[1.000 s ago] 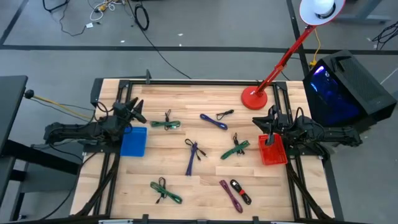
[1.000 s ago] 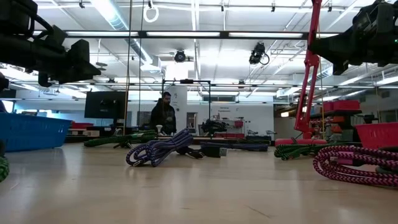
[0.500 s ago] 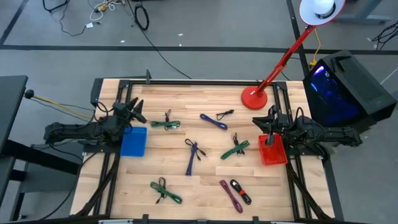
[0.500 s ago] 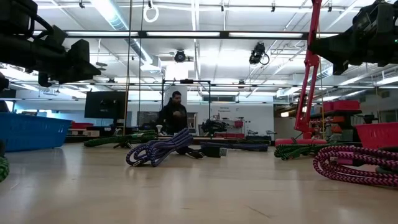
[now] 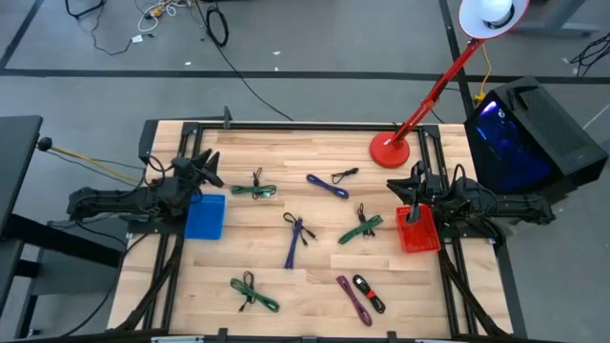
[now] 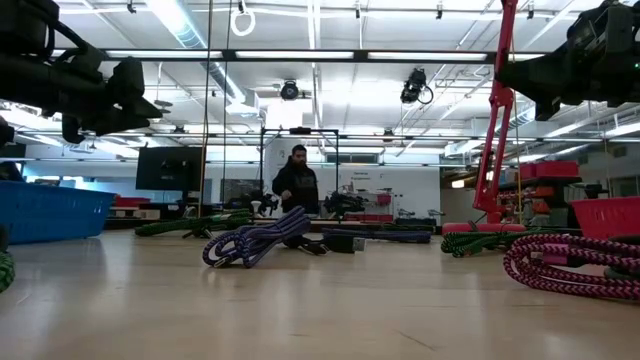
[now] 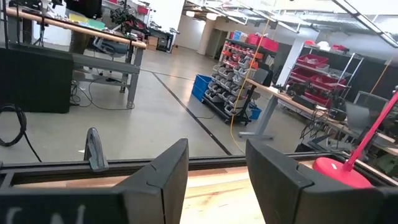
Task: Pick & Place USB Port
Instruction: Put the black and green charger cable into the red basket
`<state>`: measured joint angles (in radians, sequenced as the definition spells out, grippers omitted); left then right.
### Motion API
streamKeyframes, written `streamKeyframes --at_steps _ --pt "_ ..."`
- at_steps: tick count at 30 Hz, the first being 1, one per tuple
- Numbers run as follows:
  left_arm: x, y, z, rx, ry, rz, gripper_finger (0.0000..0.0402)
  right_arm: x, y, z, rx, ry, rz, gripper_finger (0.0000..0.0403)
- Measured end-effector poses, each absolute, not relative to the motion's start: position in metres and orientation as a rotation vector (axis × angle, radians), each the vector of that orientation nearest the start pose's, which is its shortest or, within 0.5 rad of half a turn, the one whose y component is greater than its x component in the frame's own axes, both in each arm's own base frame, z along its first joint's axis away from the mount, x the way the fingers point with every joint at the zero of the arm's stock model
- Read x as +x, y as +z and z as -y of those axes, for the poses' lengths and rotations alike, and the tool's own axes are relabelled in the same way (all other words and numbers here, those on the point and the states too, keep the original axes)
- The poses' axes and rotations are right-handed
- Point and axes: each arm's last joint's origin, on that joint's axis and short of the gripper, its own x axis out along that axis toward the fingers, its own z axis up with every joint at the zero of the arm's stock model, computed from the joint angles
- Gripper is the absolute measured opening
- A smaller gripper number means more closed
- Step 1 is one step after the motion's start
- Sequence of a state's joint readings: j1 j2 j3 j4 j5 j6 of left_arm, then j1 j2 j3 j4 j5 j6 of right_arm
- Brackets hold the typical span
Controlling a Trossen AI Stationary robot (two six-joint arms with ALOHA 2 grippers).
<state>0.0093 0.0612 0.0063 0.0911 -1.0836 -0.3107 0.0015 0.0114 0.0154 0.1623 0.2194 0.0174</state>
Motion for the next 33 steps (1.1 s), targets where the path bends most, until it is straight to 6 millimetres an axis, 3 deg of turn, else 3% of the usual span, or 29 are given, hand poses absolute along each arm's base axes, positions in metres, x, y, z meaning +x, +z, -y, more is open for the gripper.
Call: streamKeyframes --at_steps 11,18,23,29,33 --pt "0.088 0.171 -0.025 -0.313 0.956 0.202 0.0167 0.094 0.189 0.008 0.085 -0.269 0.232 0.0052" --pt "0.089 0.173 -0.024 -0.46 0.904 0.284 0.0167 0.091 0.2 0.008 0.222 -0.243 0.369 0.0052" --pt "0.093 0.177 -0.022 -0.339 0.774 0.235 0.0167 0.091 0.2 0.006 0.313 -0.153 0.371 0.0052" --pt "0.099 0.209 -0.025 -0.2 0.764 0.23 0.0167 0.098 0.195 0.004 0.401 -0.078 0.297 0.0052" --pt "0.113 0.229 -0.025 -0.172 0.705 0.166 0.0167 0.104 0.191 0.003 0.444 -0.073 0.25 0.0052"
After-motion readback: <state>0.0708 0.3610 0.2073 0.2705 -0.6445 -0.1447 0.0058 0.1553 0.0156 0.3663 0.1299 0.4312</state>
